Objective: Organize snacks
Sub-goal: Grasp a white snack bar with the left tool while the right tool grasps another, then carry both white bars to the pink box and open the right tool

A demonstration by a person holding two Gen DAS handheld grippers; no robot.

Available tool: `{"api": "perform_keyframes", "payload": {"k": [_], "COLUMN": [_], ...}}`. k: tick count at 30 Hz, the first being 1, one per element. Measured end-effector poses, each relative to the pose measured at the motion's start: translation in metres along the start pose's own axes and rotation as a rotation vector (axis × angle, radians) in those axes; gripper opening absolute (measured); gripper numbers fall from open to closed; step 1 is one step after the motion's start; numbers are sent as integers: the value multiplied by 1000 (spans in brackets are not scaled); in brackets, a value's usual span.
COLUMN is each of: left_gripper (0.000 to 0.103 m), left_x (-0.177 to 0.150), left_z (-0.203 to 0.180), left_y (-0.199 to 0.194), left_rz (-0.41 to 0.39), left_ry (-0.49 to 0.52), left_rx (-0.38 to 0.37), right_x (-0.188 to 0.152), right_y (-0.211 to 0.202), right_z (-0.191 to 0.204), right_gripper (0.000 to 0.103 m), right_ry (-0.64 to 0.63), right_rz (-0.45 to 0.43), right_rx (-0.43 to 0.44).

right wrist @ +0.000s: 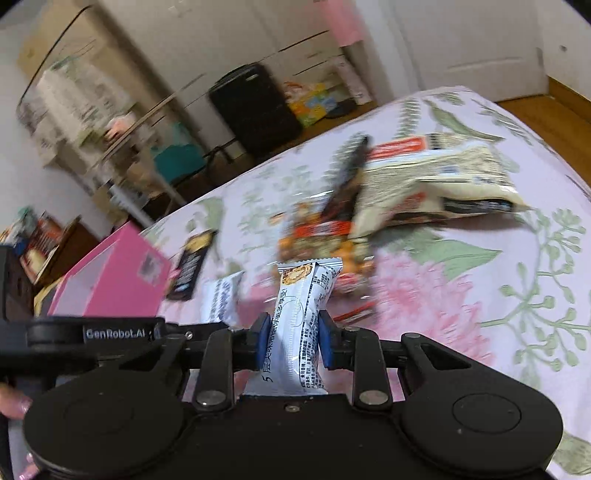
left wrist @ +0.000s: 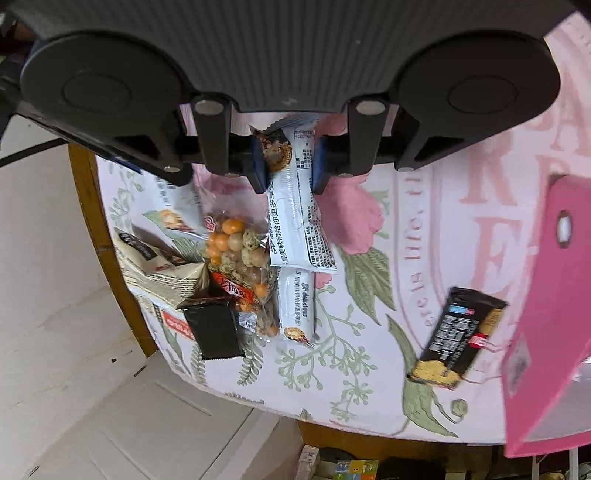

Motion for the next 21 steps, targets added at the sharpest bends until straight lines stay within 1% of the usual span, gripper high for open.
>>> {"api": "perform_keyframes", "payload": {"k": [2, 6, 10, 12, 16, 19, 21], "left_gripper": [25, 25, 25, 25, 25, 25, 25], "left_x": [-1, 0, 10, 20, 41, 53, 59], "left_z": [6, 22, 38, 48, 73, 96, 111], "left_y": [-16, -57, -94, -115, -146, -154, -155], "left_rz": [-6, -36, -90, -132, -193, -206, -205], "left_ry": [7, 19, 40, 50, 4, -37, -70], "left_rx": [16, 46, 102, 134, 173, 232, 251], "right_x": [-1, 1, 9, 14, 27, 36, 41], "right_y": [-2, -6, -4, 0, 8, 20, 33], "right_z": [17, 60, 101, 121, 159, 187, 205], "right_gripper": [32, 32, 32, 32, 32, 32, 32], "right_ry": [-29, -110, -184, -213, -287, -356, -398], "right_rz": [9, 27, 56, 77, 80, 72, 76], "right_rx": [38, 153, 257, 298, 358, 373, 379]}}
Point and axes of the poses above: each gripper's, at about its wrist camera, not at the fingertips, and y roughly the way its jaws point, z to its left, x to its top, the point moved 8 cm from there along y, roughly the way its jaws point, and after that the axes turned 5 degrees about -y, right-handed, at the moved point
